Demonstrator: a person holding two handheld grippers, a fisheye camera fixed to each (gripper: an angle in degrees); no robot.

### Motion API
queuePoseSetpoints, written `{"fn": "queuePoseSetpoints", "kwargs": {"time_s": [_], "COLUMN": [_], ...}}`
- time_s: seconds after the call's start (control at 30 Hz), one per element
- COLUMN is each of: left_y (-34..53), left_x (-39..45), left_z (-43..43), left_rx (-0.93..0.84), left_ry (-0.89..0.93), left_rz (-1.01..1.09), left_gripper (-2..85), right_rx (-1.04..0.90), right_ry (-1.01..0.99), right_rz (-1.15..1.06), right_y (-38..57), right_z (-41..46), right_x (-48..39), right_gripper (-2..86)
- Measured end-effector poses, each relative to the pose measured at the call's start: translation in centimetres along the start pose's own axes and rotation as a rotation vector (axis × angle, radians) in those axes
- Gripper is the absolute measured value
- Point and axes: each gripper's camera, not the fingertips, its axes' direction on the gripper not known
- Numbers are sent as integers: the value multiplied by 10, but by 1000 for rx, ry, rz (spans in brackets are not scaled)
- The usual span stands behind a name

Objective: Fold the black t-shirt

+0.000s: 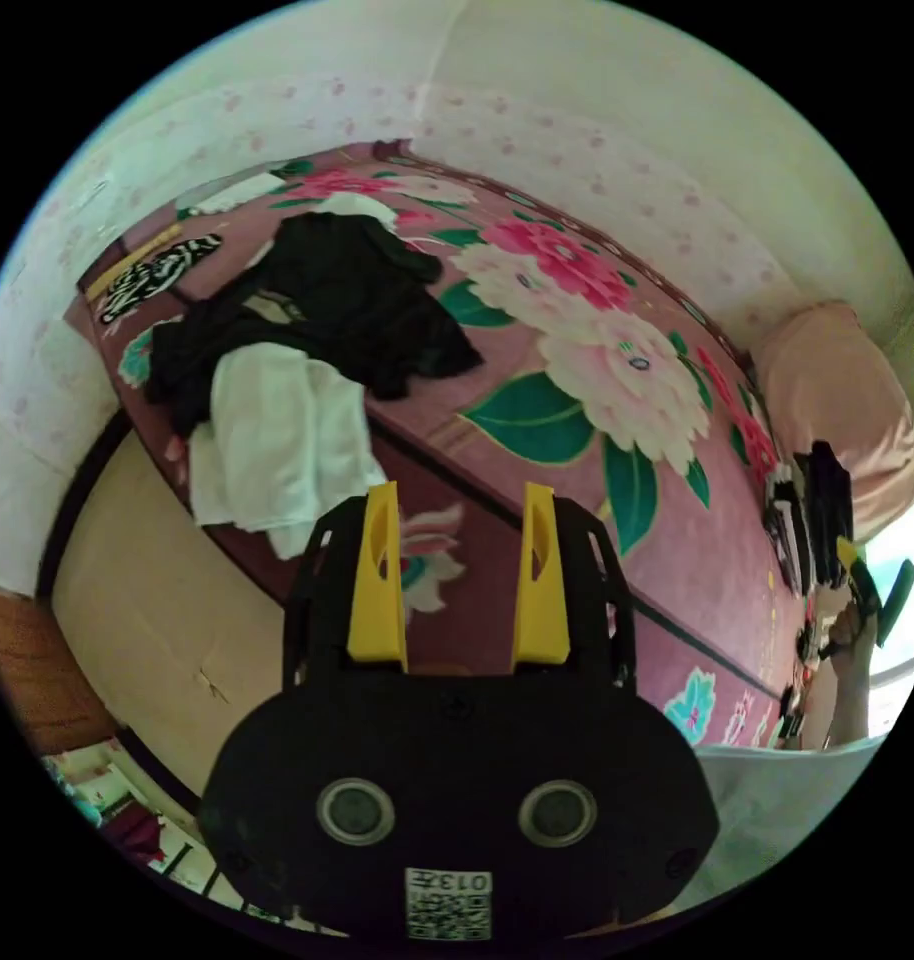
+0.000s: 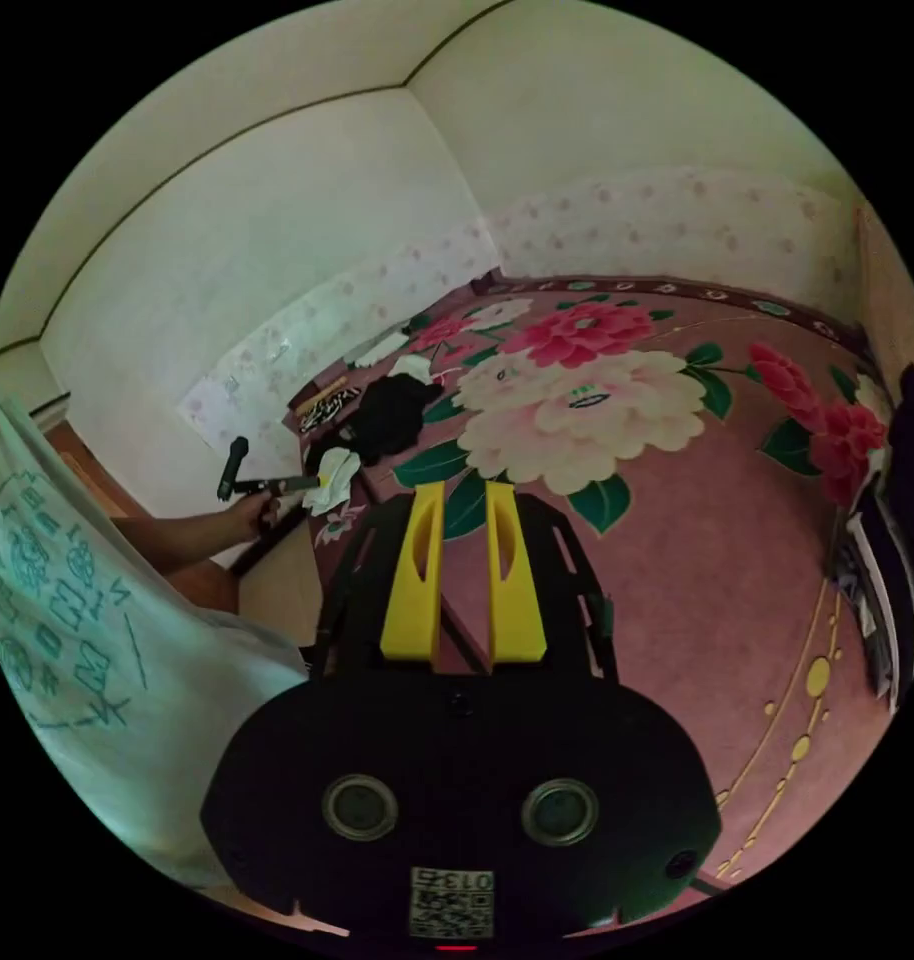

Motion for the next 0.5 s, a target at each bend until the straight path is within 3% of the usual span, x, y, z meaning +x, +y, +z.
{"fn": "queuePoseSetpoints", "kwargs": {"time_s": [0.27,0.5], "left_y": [-51,-75], "left_x": [-295,-436], "left_z": [8,43], "left_rx": [35,-83], "left_ry": [-52,-70], "left_rz": [-314,-292], "left_gripper": [203,210], "right_rx": [-294,-481], "right_ry": [-32,-33], "right_rz": [-117,-356], "right_y": [-155,-303], "right_z": [190,311], "right_x": [-189,-316], "right_gripper": [100,114]}}
